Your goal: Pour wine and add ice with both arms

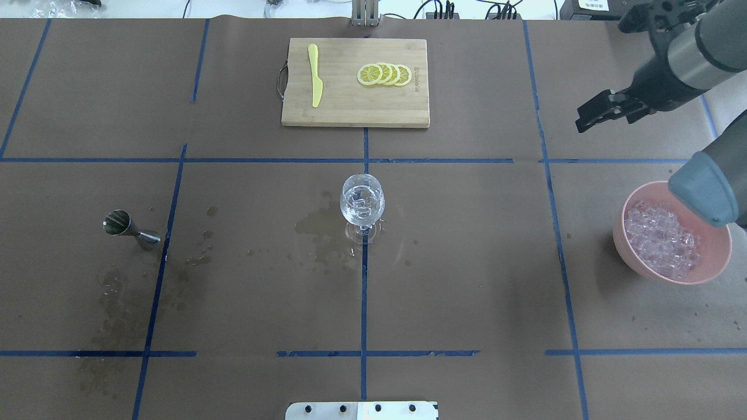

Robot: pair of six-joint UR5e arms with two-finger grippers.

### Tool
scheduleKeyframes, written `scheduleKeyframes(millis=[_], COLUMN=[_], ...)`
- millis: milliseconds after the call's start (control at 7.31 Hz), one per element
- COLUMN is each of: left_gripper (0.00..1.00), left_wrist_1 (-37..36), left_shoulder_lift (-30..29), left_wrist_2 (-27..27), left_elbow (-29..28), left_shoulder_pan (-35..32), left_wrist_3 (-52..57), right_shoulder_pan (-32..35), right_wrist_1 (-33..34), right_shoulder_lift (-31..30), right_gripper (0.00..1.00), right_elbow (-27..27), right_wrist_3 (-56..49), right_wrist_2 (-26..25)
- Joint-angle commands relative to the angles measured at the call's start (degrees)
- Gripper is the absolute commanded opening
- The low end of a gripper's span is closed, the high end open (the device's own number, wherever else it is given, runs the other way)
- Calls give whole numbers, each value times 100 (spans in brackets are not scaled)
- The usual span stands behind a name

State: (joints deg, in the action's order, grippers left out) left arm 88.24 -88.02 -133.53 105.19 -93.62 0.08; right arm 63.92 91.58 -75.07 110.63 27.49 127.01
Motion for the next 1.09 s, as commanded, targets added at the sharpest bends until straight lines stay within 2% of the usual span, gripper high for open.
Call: scheduleKeyframes(millis=[0, 137, 410, 684, 957], left_gripper=[100, 100, 100, 100, 100], left_wrist_1=[17, 27, 123, 150, 176], left_shoulder_lift=[91, 109, 180, 337, 338], left_wrist_2=[-268, -278, -235, -235, -252], left_elbow=[-331, -367, -402, -394, -656], left_shoulder_pan=[-148, -148, -139, -148, -139], left_wrist_3=[0, 9, 9, 192, 343], right_shoulder_pan=[1151, 1610, 2218, 2432, 2432], right_wrist_1=[159, 159, 229, -24, -17], right_shoulder_lift=[-341, -463, -727, -1254, -1353], right_gripper=[100, 100, 100, 100, 100], right_elbow=[-556, -987, -1656, -1659, -1703], right_wrist_3=[-1494, -2415, -3781, -3910, -3797], right_wrist_2=[794, 1016, 992, 930, 695])
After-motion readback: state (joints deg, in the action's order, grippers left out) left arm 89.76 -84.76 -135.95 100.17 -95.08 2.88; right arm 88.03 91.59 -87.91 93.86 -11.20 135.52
